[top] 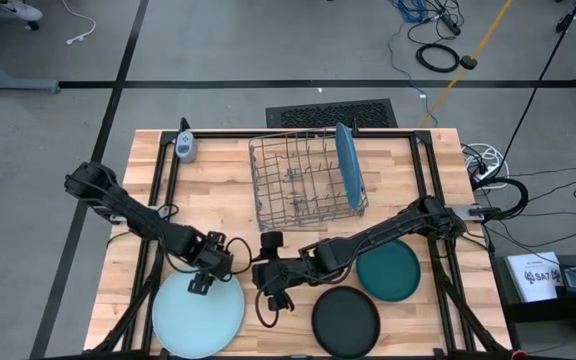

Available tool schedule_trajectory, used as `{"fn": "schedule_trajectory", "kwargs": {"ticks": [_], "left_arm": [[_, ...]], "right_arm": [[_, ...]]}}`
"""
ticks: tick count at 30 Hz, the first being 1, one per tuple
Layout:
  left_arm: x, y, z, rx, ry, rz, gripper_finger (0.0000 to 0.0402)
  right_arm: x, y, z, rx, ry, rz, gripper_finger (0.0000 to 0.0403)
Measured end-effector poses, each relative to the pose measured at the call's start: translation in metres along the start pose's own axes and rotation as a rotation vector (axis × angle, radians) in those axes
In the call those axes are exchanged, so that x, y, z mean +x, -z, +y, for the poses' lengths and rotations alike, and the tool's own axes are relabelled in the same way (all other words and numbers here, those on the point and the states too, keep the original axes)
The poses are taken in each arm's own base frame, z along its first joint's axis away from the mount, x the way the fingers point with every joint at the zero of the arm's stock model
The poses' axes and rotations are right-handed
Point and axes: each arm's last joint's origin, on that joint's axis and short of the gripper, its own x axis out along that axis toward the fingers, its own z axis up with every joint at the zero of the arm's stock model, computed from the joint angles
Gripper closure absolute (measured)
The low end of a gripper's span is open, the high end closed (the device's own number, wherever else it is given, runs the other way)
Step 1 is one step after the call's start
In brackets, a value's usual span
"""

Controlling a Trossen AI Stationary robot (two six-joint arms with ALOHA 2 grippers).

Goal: Sort dishes
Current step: Put the light blue plate in the dish rack

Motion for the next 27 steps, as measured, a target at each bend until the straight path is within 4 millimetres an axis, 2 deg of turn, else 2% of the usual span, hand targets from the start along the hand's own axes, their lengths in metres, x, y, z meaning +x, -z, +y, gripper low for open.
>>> {"fn": "schedule_trajectory", "kwargs": {"ticks": [5,9,21,27], "left_arm": [[0.007,-0.002,0.001,-0.001,-0.036,0.017,0.0145],[0.006,-0.003,0.003,-0.004,-0.124,-0.016,0.018],[-0.002,-0.007,0.006,0.005,-0.265,-0.018,0.0383],[-0.014,-0.014,0.006,0.01,-0.341,0.005,0.0388]], "right_arm": [[0.0,0.0,0.0,0.001,0.002,0.0,0.0184],[0.0,0.0,-0.001,0.001,0.006,-0.001,0.0184],[0.0,0.0,-0.001,0.001,0.007,-0.001,0.0184],[0.0,0.0,-0.001,0.001,0.007,0.0,0.0184]]}}
